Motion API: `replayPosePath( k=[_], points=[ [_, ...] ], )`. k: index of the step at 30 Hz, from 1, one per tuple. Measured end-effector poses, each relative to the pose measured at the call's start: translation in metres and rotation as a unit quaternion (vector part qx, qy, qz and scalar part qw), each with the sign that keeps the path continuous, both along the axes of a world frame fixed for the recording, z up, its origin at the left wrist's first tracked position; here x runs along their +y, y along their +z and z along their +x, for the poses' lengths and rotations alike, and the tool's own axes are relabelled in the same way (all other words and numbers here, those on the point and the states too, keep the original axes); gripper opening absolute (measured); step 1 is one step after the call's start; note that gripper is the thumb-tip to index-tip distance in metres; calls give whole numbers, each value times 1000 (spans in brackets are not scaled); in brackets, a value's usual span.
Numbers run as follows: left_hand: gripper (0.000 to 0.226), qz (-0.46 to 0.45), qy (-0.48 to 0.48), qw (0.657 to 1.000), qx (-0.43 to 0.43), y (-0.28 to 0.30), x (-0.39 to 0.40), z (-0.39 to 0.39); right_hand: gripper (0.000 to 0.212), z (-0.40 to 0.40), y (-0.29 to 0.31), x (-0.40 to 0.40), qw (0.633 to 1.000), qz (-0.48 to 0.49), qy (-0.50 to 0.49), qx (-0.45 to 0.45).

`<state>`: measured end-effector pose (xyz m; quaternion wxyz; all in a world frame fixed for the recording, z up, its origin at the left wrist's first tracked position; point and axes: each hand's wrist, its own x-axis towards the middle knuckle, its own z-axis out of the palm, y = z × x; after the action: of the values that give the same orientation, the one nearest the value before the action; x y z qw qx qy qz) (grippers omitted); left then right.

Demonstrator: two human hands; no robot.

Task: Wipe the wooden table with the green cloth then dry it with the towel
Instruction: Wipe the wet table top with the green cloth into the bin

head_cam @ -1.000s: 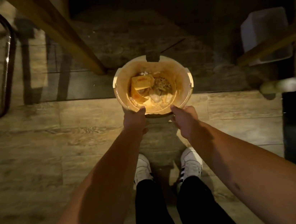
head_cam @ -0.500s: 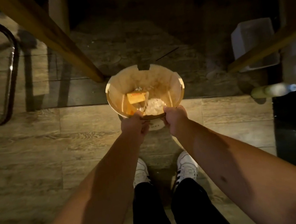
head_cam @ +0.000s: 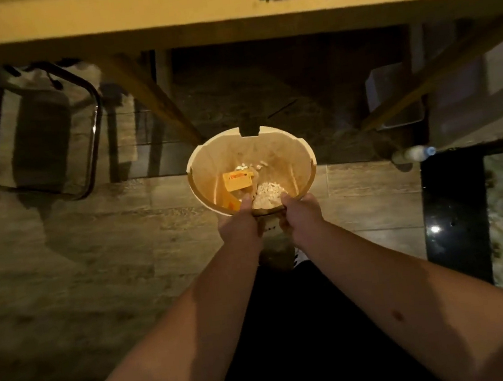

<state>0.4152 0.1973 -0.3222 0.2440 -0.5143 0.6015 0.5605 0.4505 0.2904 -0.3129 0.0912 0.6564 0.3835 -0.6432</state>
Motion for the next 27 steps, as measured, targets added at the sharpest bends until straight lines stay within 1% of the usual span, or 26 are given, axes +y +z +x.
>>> replayPosePath(
  k=[2,4,7,10,12,15,18,21,24,27],
  points=[
    [35,-10,8,1000,4,32,4,5,17,11,31,3,1000,-16,-11,10],
    [36,-8,-4,1000,21,61,5,12,17,22,57,7,999,-32,1,26],
    [33,4,-4,1000,28,96,3,17,23,38,90,18,995,-53,85,26],
    [29,1,13,999,43,130,6,15,24,46,122,34,983,-73,169,24],
    [29,1,25,999,48,148,7,14,28,50,142,44,965,-48,257,27],
    [18,8,32,998,57,167,8,9,33,45,169,60,914,37,404,13],
    [18,23,42,998,48,173,6,1,38,30,189,73,866,79,494,-10],
    [22,39,41,998,41,178,5,-11,47,4,206,87,802,152,578,-24],
    [21,43,33,998,43,178,6,-24,48,-23,217,101,751,225,620,19],
    [20,36,3,998,42,177,9,-38,57,-54,224,115,696,298,652,47]
  ],
)
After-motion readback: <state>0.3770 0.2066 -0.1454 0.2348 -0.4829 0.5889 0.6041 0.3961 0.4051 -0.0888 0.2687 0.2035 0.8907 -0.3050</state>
